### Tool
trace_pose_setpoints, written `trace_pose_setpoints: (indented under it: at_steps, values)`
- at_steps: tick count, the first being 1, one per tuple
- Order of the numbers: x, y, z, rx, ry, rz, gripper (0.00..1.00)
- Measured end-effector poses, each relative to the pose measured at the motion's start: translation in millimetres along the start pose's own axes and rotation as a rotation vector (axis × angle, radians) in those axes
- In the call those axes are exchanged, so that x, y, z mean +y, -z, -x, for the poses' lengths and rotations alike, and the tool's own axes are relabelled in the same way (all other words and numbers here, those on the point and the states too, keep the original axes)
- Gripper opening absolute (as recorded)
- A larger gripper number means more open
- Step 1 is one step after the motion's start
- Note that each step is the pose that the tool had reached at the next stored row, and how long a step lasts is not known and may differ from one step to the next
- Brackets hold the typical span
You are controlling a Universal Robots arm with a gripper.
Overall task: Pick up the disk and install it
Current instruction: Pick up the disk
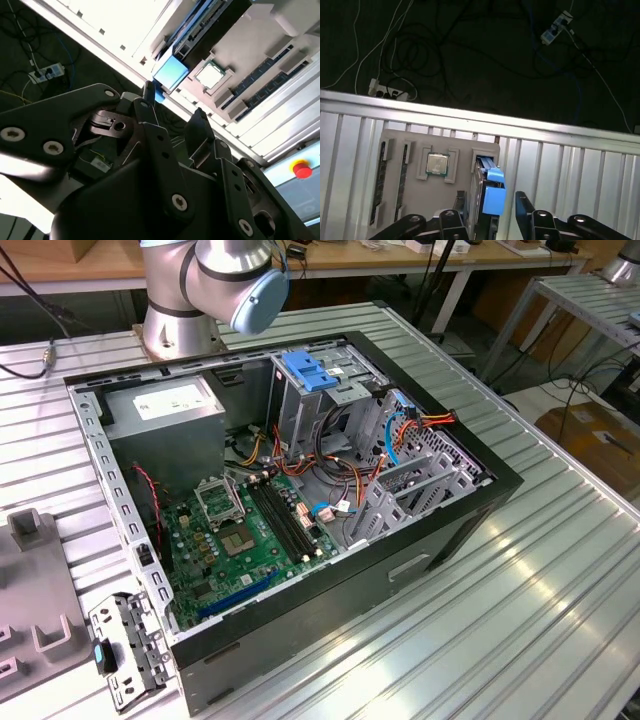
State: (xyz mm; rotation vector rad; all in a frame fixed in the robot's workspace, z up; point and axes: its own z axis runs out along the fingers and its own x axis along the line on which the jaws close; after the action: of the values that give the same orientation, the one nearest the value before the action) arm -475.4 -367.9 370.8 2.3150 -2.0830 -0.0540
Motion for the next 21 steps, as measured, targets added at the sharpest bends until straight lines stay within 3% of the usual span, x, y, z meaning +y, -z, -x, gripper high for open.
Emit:
trace_pose_setpoints:
  at_steps: [6,9,11,14,21]
  values:
    - [-0.8,-7.2,-0.1,-0.003,-0.101,-0.0009,0.51]
    - [-1.1,-7.8,-0.2,0.0121,-0.115,-0.0081,0.51]
    - [-1.4,-8.4,-0.3,0.0176,-0.121,-0.014,0.51]
    - [-1.6,-10.6,-0.1,0.0175,-0.129,-0.0171,0.51]
    - [-6.3,-18.6,1.0,0.016,-0.167,-0.0171,0.51]
